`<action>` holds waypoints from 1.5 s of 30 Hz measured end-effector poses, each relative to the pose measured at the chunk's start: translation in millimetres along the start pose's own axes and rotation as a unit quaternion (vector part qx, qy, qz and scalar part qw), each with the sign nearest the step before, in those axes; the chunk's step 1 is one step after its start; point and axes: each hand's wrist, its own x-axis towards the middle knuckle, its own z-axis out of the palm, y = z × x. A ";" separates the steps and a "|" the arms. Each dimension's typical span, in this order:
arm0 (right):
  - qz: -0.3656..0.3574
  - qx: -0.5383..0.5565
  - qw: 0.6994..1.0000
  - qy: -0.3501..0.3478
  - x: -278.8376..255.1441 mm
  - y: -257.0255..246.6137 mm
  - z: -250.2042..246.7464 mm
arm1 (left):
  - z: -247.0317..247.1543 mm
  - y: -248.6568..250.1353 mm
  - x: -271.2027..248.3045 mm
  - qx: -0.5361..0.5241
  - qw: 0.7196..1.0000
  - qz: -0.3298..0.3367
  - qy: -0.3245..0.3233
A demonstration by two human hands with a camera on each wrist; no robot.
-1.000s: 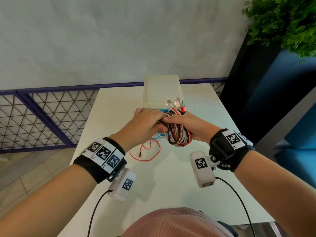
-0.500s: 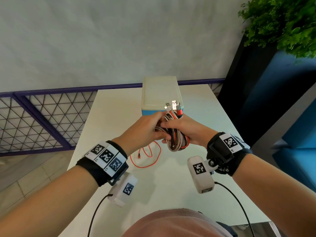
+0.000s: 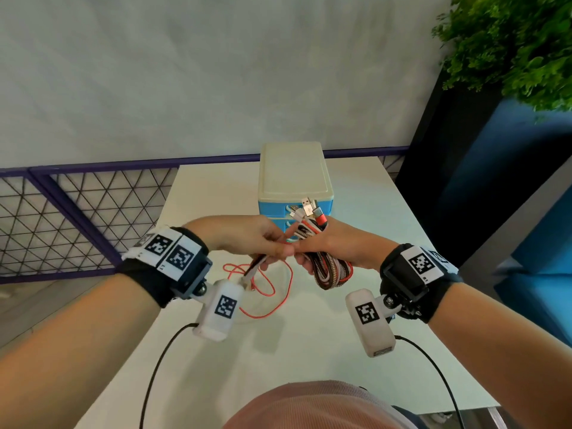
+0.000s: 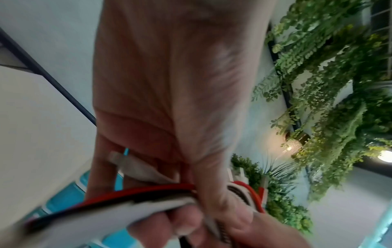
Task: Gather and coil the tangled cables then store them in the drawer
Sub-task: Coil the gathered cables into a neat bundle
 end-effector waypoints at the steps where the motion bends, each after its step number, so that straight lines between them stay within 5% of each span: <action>1: 0.000 -0.002 1.000 0.003 0.1 1.1 -0.6 | -1.5 -2.2 -1.6 -0.024 1.000 0.003 -0.016; 6: -0.018 -0.002 1.000 0.025 2.4 6.7 1.3 | 6.1 -5.2 3.3 0.026 0.998 0.031 0.054; 9: -0.019 -0.015 0.997 0.067 6.1 11.2 0.0 | 11.2 -3.6 5.1 -0.032 0.994 0.038 0.102; 15: -0.031 -0.018 0.988 0.148 12.6 17.7 -4.7 | 13.4 -17.8 -2.5 -0.195 0.981 -0.007 0.007; 20: -0.048 0.007 0.976 0.210 25.5 22.3 -1.2 | 27.9 -6.1 8.7 -0.223 0.960 -0.001 0.168; 26: -0.061 0.126 0.975 0.175 32.8 30.0 7.1 | 40.8 7.6 19.4 -0.292 0.909 0.006 0.299; 32: -0.024 0.216 0.961 0.173 35.7 28.6 14.2 | 53.0 14.7 32.9 -0.144 0.891 0.020 0.430; 39: -0.023 0.240 0.956 0.166 37.5 26.9 20.1 | 65.0 30.7 35.6 -0.188 0.916 0.057 0.351; 42: -0.024 0.246 0.956 0.159 37.0 27.2 20.3 | 67.9 31.7 34.9 -0.108 0.928 -0.001 0.355; 45: -0.023 0.259 0.955 0.144 34.4 25.8 19.8 | 67.4 34.2 32.0 -0.067 0.940 0.036 0.333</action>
